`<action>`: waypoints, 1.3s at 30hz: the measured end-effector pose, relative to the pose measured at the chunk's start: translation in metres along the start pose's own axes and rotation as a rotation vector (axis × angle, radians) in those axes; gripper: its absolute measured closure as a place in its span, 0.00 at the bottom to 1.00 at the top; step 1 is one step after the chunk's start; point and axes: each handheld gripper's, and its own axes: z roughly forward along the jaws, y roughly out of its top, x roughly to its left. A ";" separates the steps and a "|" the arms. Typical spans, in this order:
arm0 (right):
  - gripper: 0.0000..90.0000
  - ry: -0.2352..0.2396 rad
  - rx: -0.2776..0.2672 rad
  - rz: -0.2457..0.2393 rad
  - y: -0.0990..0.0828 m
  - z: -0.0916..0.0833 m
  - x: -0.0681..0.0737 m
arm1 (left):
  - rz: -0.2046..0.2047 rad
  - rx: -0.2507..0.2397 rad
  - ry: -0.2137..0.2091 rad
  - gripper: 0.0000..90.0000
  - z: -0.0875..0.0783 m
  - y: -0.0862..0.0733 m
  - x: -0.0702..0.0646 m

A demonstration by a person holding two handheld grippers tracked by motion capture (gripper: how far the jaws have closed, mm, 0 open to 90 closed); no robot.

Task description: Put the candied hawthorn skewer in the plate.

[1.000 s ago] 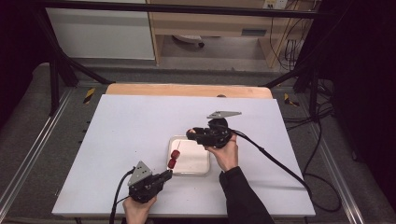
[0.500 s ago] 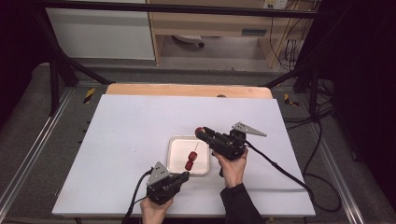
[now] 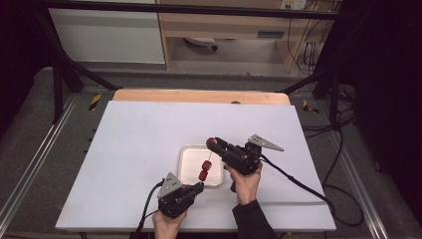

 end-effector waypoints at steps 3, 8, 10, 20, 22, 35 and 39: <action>0.67 0.004 -0.003 -0.001 -0.001 0.000 0.000 | -0.002 -0.005 0.000 0.97 0.000 0.000 0.000; 0.67 0.010 -0.001 0.005 -0.002 0.000 0.001 | -0.006 -0.010 0.000 0.97 0.000 0.000 0.000; 0.67 0.011 -0.002 0.005 -0.004 0.001 0.001 | -0.008 -0.009 0.003 0.97 0.001 0.000 0.000; 0.67 0.004 -0.031 -0.009 -0.008 -0.001 0.003 | -0.051 -0.048 0.011 0.98 -0.001 -0.003 -0.002; 0.67 0.005 -0.034 -0.011 -0.007 -0.001 0.004 | -0.063 -0.049 0.009 0.98 -0.001 -0.003 -0.001; 0.67 0.002 -0.033 -0.011 -0.006 -0.003 0.004 | -0.080 -0.060 -0.001 0.98 -0.002 -0.005 0.000; 0.67 0.005 -0.017 -0.007 -0.009 -0.002 0.004 | -0.054 -0.062 -0.001 0.98 -0.002 -0.004 -0.002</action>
